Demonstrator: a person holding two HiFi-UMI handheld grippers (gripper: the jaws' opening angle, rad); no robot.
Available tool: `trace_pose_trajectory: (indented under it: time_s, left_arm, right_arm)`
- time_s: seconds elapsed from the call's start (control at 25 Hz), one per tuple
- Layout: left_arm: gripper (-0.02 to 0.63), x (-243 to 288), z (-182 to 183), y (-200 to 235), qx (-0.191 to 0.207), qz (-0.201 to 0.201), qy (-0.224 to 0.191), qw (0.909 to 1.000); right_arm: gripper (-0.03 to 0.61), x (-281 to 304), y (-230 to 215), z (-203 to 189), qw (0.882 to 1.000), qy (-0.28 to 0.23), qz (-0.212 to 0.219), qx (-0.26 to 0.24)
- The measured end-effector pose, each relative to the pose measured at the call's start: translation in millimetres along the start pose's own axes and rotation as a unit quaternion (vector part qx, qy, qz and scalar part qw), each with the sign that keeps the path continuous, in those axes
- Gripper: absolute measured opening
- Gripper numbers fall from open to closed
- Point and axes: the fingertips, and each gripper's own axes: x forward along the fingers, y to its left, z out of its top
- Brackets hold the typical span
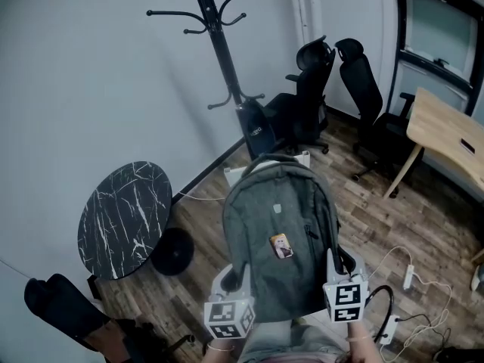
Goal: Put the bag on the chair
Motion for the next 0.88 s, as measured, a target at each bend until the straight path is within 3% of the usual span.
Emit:
trace_pose_trajectory:
  time_s: [0.52,0.88]
  left_arm:
    - [0.074,68,0,40,-0.003,-0.015,0.026,0.9996]
    - [0.074,104,-21,59,-0.015,-0.023,0.05,0.9984]
  right_arm:
    - [0.054,79,5,0,1.0,0.026,0.004,0.003]
    - [0.054,118,9,-14,0.999,0.051,0.019,-0.001]
